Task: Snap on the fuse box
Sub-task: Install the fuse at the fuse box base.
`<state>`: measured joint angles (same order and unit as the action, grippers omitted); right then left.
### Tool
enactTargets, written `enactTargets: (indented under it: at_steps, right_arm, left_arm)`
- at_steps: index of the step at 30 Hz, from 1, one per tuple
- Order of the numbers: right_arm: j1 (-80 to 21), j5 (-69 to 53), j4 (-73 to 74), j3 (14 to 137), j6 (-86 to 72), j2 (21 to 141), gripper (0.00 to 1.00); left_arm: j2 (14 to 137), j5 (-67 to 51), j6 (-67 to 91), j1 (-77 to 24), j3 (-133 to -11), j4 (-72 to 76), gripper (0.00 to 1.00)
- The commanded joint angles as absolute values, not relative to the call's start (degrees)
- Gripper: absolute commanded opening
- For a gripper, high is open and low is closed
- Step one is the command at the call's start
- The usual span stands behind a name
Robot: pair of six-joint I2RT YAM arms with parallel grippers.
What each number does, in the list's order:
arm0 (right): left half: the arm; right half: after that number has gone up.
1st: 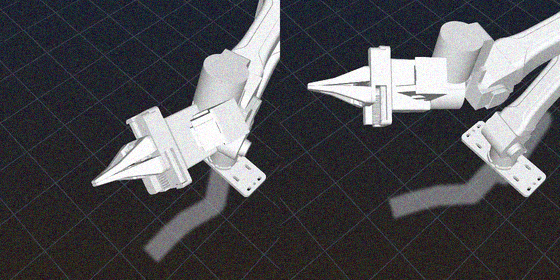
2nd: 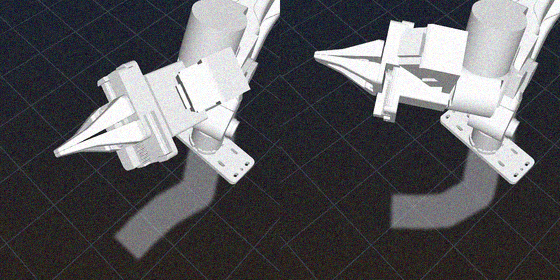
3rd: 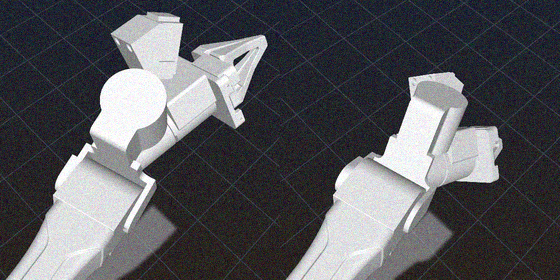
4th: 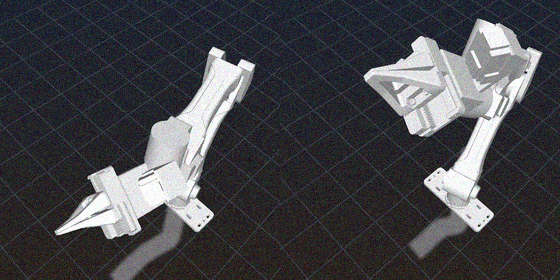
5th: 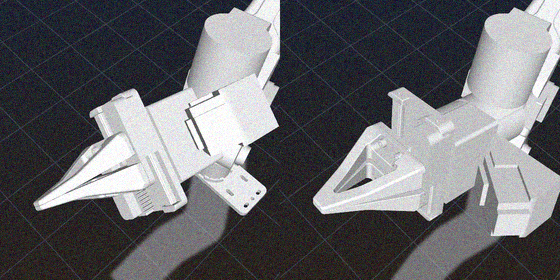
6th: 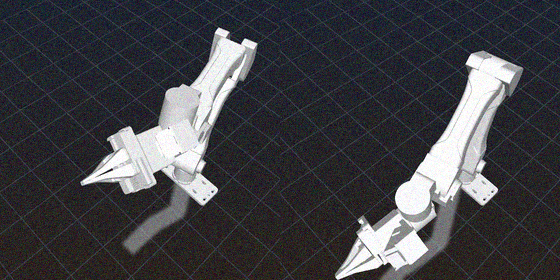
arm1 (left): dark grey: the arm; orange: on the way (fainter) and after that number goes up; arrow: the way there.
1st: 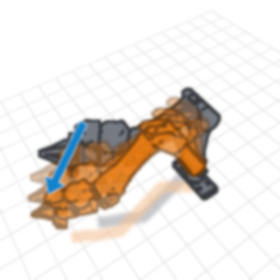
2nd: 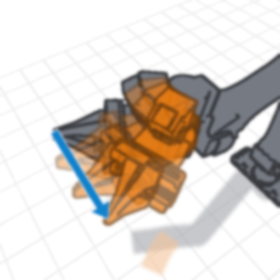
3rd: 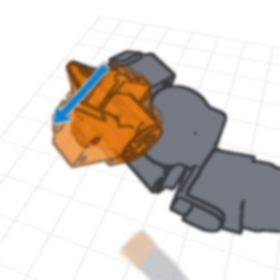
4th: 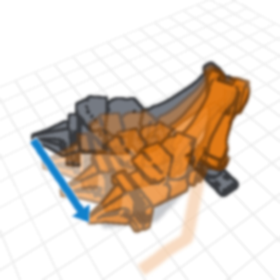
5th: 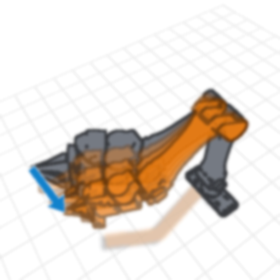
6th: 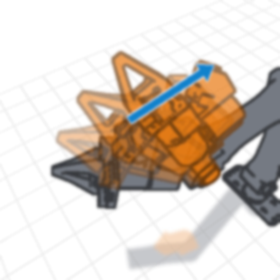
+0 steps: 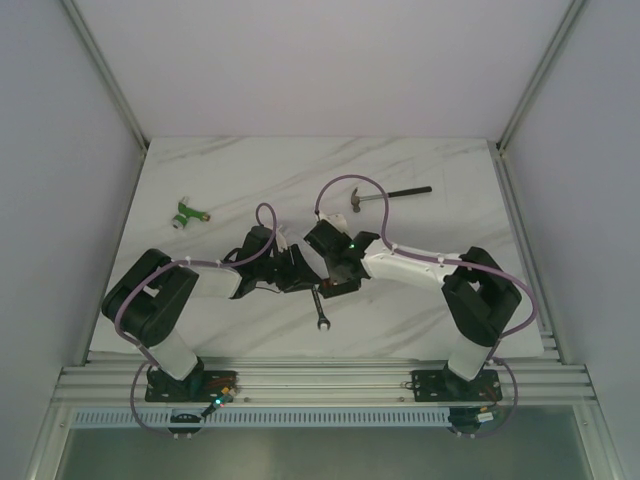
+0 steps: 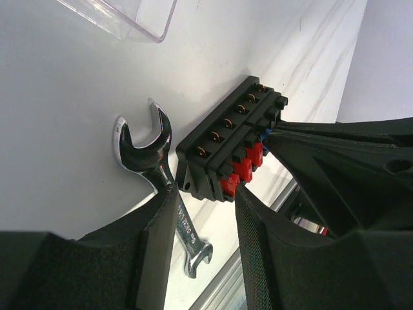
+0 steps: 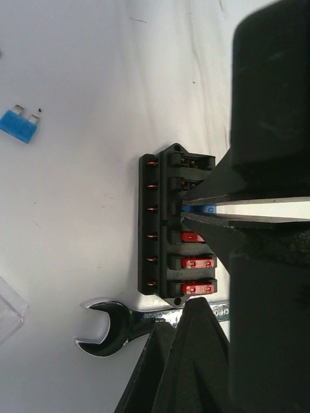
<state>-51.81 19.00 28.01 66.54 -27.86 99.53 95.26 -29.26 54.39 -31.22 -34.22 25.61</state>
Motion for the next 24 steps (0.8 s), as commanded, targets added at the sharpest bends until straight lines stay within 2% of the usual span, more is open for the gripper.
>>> enactTargets:
  at_steps: [1, 11, 24]
  right_arm:
    - [-51.35, 17.08, 31.72, 67.95, -28.54, 98.61, 0.14]
    - [-51.17, 15.51, 31.64, 70.2, -28.1, 97.65, 0.24]
    - [-49.57, 14.73, 32.06, 69.87, -28.13, 98.49, 0.2]
  left_arm:
    - [94.27, -29.08, 54.93, -31.56, -34.01, 24.61, 0.5]
    - [93.56, -29.53, 54.94, -31.49, -34.4, 24.52, 0.52]
    - [93.55, -30.86, 54.74, -31.8, -35.59, 24.22, 0.59]
